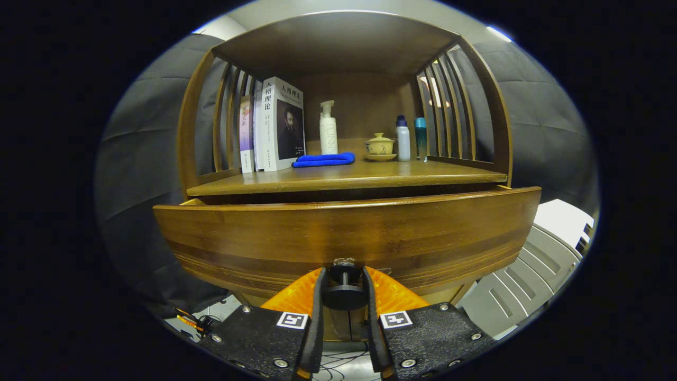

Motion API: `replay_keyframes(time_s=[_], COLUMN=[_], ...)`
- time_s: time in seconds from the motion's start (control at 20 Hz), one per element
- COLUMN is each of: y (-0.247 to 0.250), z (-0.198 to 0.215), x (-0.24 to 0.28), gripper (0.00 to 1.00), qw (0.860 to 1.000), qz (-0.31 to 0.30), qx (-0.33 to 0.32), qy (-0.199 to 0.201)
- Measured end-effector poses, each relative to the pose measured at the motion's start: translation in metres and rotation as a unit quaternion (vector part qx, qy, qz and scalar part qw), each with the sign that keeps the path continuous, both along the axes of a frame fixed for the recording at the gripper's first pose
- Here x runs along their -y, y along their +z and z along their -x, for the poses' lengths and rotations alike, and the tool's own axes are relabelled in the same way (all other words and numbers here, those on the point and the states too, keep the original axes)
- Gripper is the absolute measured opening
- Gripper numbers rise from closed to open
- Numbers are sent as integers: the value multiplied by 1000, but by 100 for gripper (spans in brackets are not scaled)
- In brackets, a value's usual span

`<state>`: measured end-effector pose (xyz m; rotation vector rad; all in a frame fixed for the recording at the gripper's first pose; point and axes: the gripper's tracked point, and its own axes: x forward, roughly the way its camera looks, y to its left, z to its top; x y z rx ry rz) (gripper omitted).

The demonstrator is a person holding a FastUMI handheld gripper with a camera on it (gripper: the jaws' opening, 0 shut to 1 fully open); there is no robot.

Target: Pull open the drawer, take out the items inside it, and place them on the countertop above the cabinet.

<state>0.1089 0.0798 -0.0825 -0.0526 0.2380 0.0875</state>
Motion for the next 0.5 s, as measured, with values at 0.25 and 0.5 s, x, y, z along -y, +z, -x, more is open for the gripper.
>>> replay_keyframes(time_s=[0.25,0.5], y=[0,-6], z=[19,35], x=[1,0], gripper=[36,36], qw=[1000,1000], qz=[1,3], qx=[2,0], qy=[6,9])
